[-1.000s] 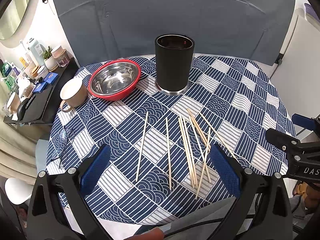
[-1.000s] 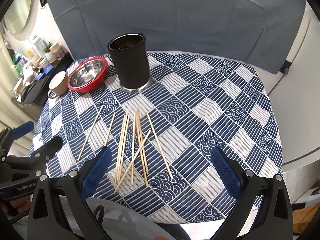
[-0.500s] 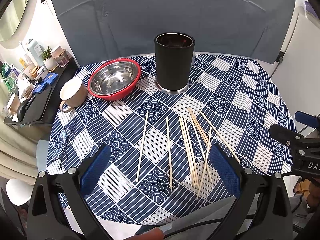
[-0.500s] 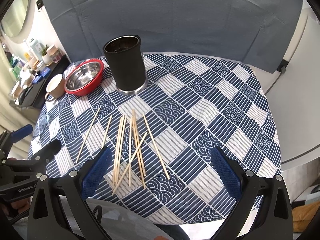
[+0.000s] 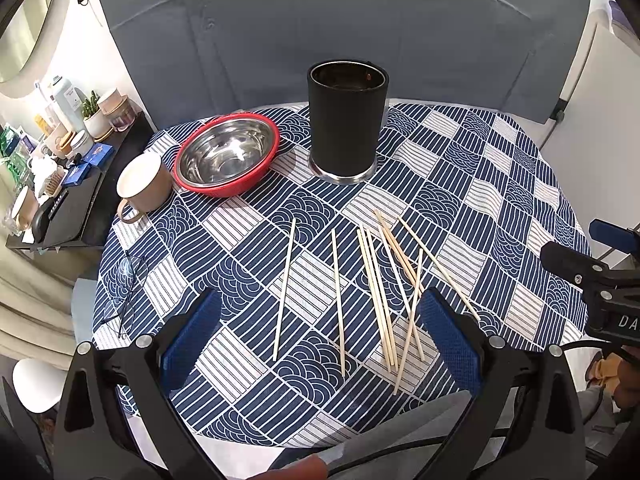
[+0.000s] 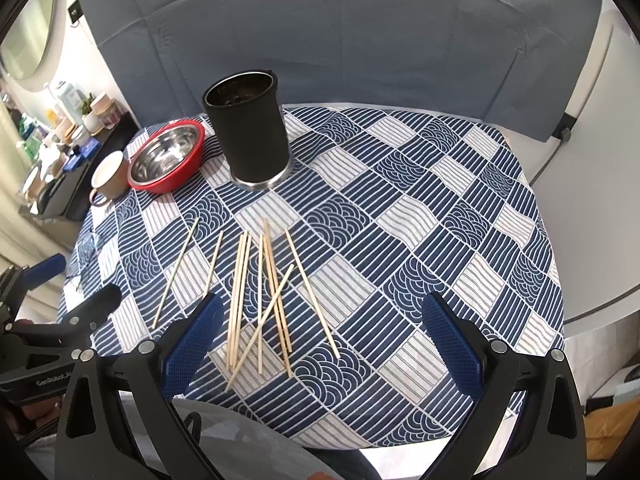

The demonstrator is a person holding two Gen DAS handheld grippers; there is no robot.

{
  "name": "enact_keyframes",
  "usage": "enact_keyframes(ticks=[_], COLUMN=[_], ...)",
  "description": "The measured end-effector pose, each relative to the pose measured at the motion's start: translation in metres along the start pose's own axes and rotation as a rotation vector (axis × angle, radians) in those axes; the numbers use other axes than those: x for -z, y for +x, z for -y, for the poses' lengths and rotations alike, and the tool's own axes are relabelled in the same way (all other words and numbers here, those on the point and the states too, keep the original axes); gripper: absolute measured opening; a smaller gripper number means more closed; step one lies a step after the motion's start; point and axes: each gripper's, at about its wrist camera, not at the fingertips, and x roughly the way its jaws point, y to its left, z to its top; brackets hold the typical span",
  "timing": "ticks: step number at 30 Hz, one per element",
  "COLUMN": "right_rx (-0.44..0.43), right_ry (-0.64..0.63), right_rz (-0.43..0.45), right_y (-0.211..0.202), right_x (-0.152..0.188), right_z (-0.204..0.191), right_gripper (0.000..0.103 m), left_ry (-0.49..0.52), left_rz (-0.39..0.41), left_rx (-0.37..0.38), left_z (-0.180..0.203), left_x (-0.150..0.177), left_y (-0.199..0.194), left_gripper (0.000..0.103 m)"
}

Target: Organize utensils

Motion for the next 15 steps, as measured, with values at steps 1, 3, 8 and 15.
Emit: enact_keyframes(ticks=[1,3,8,15], right_rx=[-0.001,-0.018,-0.016,0.025], right_ry=[0.0,0.003,0.005,-0.018], right_rz=[-0.002,-0.017,-0.044,-0.063], right_y=[0.0,0.002,0.009,0.019], right_x=[0.0,0.0,0.002,-0.002], right_z=[0.0,0.001,0.0,0.001], right_gripper=[0.095,0.095,0.095,0.095], left_ry=[0.0,-0.002,0.01,-0.025], left_rz=[-0.003,-0.012,-0.014,-0.047], left_rx=[0.001,0.017,-0.02,-0.036], left_z=[-0.001,-0.003,-0.006,-0.024], left_x=[0.0,-0.001,-0.002,-0.004], left_y=[0.0,0.001,0.002,0.019], left_gripper=[0.097,0.097,0.097,0.097])
